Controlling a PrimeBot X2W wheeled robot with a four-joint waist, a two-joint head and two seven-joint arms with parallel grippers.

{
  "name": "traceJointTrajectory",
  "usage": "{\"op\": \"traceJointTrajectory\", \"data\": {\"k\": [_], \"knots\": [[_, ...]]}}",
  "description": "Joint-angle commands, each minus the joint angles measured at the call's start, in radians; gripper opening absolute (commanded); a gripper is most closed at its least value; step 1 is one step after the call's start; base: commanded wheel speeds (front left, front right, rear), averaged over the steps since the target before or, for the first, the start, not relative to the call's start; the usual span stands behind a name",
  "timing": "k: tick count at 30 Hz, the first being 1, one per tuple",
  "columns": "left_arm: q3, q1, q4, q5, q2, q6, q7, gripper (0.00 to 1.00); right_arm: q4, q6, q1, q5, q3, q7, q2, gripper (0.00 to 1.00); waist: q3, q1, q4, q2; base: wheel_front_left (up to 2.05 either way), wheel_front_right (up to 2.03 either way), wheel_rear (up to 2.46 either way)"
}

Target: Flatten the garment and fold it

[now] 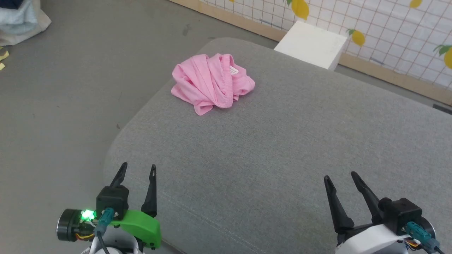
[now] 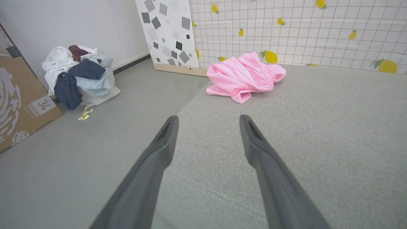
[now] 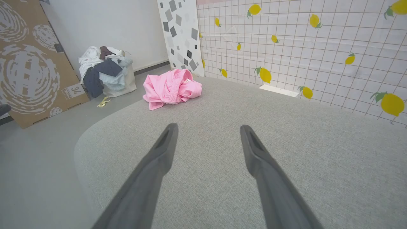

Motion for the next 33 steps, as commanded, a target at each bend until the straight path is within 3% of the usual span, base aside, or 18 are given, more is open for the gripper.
{"op": "traceJointTrajectory", "data": {"k": [1,9,18,20,22,33], "knots": [[-0.002,-0.015,0.001,-0.010,0.003,-0.005,0.008,1.00,-0.006,-0.002,-0.005,-0.009,-0.002,0.004,0.001,1.00,0.028,0.0000,-0.022,0.0000,0.00,0.00,0.00],[-0.015,-0.129,0.066,-0.043,0.018,-0.055,0.073,1.00,-0.075,-0.002,-0.057,-0.051,-0.017,0.024,0.001,1.00,0.172,0.0000,-0.108,0.0000,0.00,0.00,0.00],[-0.004,-0.481,0.256,-0.123,0.077,-0.142,0.103,1.00,-0.151,-0.002,-0.148,-0.121,-0.056,0.057,0.001,1.00,0.374,0.0000,-0.211,0.0000,0.00,0.00,0.00],[-0.003,-0.564,0.313,-0.160,0.092,-0.153,0.118,1.00,-0.160,-0.002,-0.166,-0.076,-0.072,0.056,0.001,1.00,0.411,0.0000,-0.231,0.0000,0.00,0.00,0.00],[-0.010,-0.636,0.357,-0.182,0.112,-0.158,0.129,1.00,-0.175,-0.002,-0.182,-0.028,-0.086,0.055,0.001,1.00,0.439,0.0000,-0.246,0.0000,0.00,0.00,0.00],[-0.172,-0.928,0.651,-0.340,0.237,-0.165,0.256,1.00,-0.259,-0.002,-0.234,-0.077,-0.090,0.057,0.001,1.00,0.552,0.0000,-0.320,0.0000,0.00,0.00,0.00]]}}
